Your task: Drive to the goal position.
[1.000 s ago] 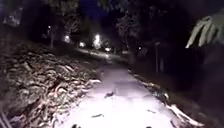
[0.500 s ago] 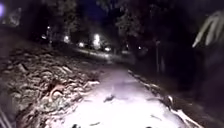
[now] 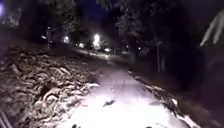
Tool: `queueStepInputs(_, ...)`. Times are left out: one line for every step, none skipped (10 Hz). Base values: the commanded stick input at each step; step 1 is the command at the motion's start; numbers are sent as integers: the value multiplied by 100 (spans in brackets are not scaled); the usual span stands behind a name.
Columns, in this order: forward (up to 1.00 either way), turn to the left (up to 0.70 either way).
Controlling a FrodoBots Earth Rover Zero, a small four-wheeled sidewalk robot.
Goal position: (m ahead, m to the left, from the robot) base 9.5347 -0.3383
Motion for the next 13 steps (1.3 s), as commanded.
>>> queueStepInputs(30,0)
queueStepInputs(30,0)
queueStepInputs(30,0)
queueStepInputs(30,0)
queueStepInputs(30,0)
queueStepInputs(30,0)
queueStepInputs(30,0)
queueStepInputs(30,0)
queueStepInputs(30,0)
queueStepInputs(30,0)
queueStepInputs(30,0)
queueStepInputs(30,0)
queueStepInputs(30,0)
